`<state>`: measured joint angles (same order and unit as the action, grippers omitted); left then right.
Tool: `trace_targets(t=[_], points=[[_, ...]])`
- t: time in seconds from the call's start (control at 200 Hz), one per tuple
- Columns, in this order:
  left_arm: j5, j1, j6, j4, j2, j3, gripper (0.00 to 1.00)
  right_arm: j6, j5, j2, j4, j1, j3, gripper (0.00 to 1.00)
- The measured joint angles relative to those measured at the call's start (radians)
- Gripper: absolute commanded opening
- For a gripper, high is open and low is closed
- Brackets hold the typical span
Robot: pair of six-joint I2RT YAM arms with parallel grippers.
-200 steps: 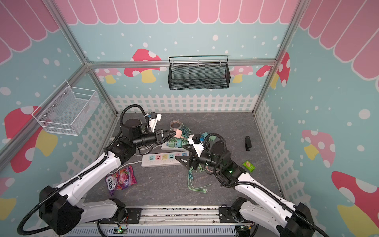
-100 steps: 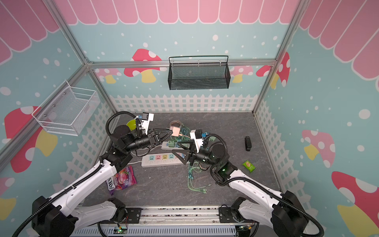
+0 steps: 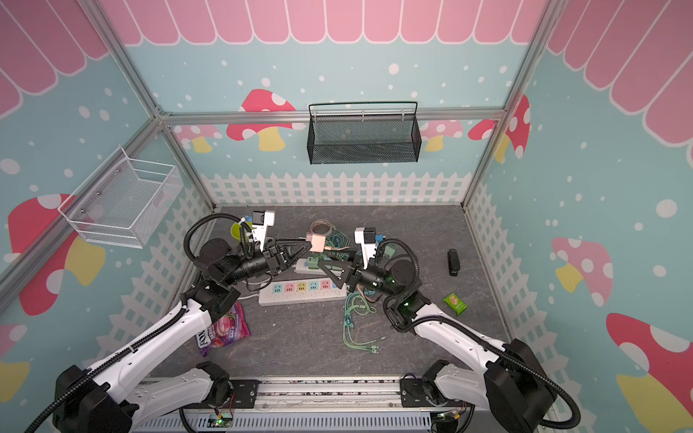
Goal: Insert plugs into power strip
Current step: Insert the plug into the socket.
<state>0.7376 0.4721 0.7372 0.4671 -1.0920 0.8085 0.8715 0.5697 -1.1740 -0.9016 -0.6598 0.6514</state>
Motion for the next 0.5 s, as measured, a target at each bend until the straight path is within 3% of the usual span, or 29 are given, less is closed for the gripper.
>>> trace_targets(t=[0.5], points=[[0.000,0.000,0.036,0.078,0.034,-0.038,0.01,0.077,0.020,-0.095,-0.081,0.007,0.090,0.50]])
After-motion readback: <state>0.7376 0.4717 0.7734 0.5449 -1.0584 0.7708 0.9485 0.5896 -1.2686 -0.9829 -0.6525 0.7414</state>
